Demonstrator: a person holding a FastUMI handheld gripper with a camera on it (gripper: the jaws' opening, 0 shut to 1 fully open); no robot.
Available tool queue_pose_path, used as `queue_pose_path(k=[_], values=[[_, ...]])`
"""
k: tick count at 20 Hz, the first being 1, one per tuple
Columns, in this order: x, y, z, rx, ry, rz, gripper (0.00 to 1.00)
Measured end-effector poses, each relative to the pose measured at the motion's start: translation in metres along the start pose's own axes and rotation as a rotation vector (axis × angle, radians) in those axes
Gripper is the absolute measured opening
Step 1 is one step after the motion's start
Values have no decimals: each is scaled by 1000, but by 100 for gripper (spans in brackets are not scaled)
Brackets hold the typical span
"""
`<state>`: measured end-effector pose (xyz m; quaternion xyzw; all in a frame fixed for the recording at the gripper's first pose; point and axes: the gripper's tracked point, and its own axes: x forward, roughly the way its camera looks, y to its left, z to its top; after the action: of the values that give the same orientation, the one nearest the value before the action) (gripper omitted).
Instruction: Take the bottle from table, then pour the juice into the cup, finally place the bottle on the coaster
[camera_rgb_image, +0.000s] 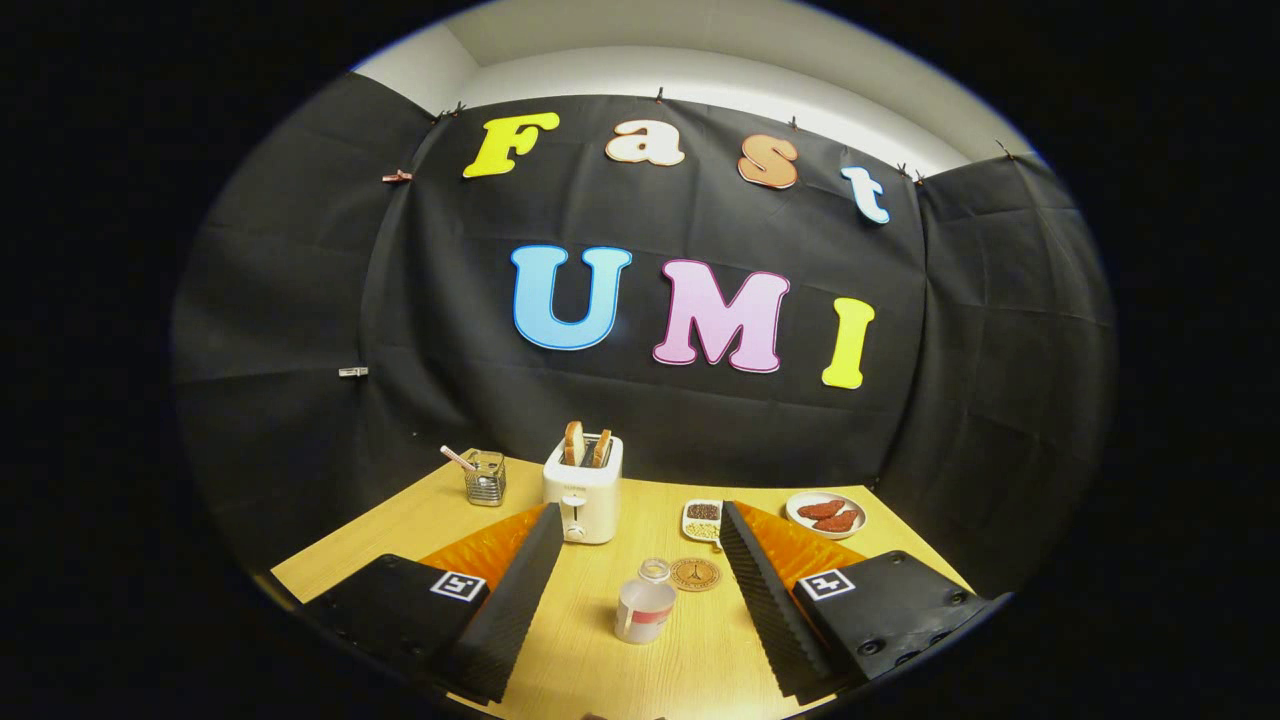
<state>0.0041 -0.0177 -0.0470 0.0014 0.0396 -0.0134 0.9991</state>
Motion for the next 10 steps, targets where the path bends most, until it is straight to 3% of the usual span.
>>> queue_pose_path(k=[10], values=[[0, 13, -45, 5, 48, -6, 97]])
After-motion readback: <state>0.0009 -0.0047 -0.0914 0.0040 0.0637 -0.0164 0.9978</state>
